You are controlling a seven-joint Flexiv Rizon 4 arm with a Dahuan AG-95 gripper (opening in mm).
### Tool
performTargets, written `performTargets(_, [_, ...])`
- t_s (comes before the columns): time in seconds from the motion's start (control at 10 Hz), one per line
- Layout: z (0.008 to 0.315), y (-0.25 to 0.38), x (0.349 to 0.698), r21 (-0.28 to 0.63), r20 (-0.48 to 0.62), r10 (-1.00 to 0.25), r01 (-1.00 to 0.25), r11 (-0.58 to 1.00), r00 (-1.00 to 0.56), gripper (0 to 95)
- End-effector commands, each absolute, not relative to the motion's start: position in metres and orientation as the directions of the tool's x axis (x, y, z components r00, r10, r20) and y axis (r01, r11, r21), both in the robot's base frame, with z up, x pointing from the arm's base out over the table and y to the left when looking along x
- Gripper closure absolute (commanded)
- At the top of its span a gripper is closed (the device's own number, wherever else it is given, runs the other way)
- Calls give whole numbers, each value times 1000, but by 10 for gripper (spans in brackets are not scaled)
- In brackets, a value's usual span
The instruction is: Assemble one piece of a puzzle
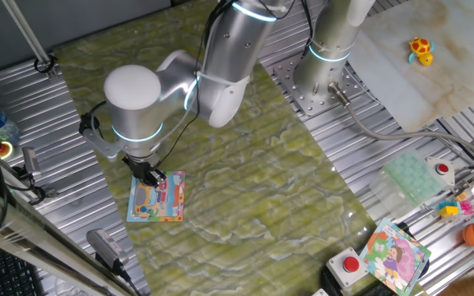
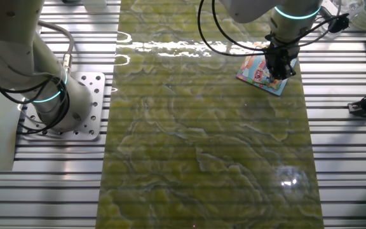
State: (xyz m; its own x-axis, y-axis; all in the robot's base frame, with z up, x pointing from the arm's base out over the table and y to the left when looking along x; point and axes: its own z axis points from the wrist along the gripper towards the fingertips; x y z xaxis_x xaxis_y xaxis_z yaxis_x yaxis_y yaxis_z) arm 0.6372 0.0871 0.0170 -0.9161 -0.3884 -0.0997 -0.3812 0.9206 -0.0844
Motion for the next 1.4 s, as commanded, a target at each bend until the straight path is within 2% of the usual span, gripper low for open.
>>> performTargets(0.1, [16, 87, 637, -85, -99, -389, -381, 921, -916, 950])
performTargets(1.4, [12, 85, 636, -93, -80, -386, -379, 921, -919, 950])
